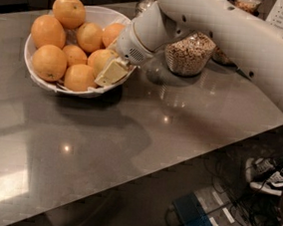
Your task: Pick orange from white bowl
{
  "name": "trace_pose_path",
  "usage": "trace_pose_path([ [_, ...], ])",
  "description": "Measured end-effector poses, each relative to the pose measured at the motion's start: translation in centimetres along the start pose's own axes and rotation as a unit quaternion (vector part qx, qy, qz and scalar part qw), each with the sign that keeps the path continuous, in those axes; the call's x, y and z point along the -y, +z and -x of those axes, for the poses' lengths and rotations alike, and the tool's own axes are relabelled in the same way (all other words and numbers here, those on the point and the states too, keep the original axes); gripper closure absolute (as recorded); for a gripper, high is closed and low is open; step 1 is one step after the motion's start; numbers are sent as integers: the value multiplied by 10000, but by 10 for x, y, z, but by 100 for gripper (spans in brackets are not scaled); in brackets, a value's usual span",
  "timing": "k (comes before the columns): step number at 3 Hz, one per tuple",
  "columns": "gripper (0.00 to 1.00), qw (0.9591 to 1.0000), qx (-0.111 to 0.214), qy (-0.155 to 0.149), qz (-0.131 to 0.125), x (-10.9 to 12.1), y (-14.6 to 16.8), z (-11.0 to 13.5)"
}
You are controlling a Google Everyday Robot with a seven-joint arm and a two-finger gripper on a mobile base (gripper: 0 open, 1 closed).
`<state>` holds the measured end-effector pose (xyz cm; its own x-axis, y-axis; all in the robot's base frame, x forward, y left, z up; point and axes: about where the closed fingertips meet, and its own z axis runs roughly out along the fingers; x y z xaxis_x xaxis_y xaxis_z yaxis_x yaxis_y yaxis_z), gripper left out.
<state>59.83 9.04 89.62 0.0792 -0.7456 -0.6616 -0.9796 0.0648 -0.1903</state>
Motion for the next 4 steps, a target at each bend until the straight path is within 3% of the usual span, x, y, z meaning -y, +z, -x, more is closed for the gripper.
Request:
trace_pose_path([
  [1,100,10000,2,-1,2,0,0,0],
  [2,100,10000,19,-9,17,0,0,1],
  [4,100,9982,341,-501,-42,5,-36,43],
])
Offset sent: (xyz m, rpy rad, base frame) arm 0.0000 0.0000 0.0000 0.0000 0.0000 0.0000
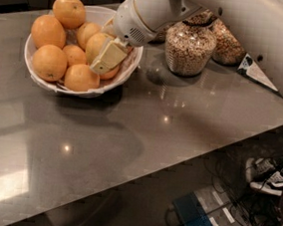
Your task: Pick orange from white bowl
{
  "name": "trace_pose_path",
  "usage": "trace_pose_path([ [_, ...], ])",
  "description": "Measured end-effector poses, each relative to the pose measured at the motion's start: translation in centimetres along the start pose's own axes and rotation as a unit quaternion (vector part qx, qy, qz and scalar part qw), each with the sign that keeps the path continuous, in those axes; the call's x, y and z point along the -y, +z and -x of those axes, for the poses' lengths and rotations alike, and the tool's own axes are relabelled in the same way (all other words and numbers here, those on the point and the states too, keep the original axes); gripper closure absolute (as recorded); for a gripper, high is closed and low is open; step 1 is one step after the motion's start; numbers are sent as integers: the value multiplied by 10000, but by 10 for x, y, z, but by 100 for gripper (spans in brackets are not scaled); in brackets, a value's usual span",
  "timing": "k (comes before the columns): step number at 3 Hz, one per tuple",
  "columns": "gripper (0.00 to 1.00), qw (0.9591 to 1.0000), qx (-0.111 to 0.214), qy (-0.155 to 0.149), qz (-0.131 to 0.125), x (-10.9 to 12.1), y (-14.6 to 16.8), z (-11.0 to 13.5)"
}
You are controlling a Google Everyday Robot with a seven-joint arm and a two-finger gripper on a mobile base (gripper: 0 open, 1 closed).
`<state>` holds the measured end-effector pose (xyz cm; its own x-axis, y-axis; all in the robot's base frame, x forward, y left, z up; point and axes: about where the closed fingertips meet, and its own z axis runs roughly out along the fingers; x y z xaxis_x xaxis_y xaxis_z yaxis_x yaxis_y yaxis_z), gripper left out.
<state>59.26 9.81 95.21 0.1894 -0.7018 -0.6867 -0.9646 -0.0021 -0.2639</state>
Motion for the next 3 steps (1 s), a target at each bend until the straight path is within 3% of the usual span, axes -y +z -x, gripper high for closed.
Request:
trace_pose_path([
  [2,100,9985,123,-503,-185,12,-31,41],
  [3,100,9985,123,-503,-185,12,-31,41],
])
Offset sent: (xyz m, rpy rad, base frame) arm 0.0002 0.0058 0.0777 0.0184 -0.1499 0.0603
